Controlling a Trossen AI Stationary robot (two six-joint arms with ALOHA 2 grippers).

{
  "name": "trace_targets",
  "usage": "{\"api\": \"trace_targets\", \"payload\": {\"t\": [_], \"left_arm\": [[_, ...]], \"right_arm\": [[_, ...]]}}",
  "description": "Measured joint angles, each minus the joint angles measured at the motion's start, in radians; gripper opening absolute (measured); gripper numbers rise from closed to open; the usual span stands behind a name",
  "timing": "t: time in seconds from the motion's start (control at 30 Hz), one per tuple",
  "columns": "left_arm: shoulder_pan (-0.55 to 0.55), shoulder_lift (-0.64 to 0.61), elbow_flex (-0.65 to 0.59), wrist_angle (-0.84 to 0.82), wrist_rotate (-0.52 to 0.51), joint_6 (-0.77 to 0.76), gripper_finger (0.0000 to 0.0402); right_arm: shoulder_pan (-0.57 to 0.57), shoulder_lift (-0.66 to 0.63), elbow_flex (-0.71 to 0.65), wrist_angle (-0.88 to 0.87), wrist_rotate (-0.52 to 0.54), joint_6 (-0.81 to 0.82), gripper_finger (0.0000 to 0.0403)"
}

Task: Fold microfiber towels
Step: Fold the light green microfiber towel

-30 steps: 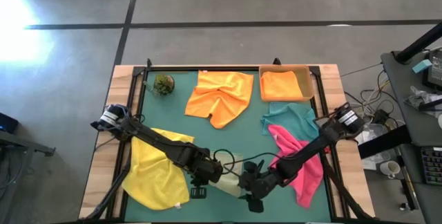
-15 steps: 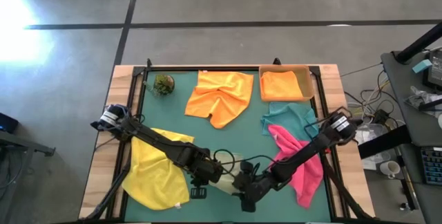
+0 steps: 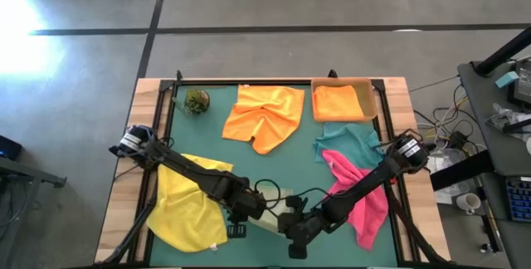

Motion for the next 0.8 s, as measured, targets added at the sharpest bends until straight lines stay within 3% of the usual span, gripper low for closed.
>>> {"api": "trace_targets", "payload": {"t": [0.23, 0.43, 0.57, 0.8], "left_arm": [[-0.003, -0.024, 0.0, -0.022, -0.013, -0.012, 0.0028], [0.011, -0.032, 0.0, -0.045, -0.136, -0.023, 0.0028], [0.031, -0.031, 0.0, -0.079, -0.212, -0.057, 0.0028], [0.068, -0.019, -0.037, -0.065, -0.224, -0.056, 0.0028]], "right_arm": [[-0.026, -0.001, 0.173, -0.326, 0.003, -0.001, 0.0013], [-0.089, -0.001, 0.231, -0.532, 0.0, 0.077, 0.0013], [-0.139, -0.001, 0.226, -0.578, 0.008, 0.101, 0.0013], [-0.21, -0.001, 0.187, -0.581, 0.01, 0.085, 0.0013]]}}
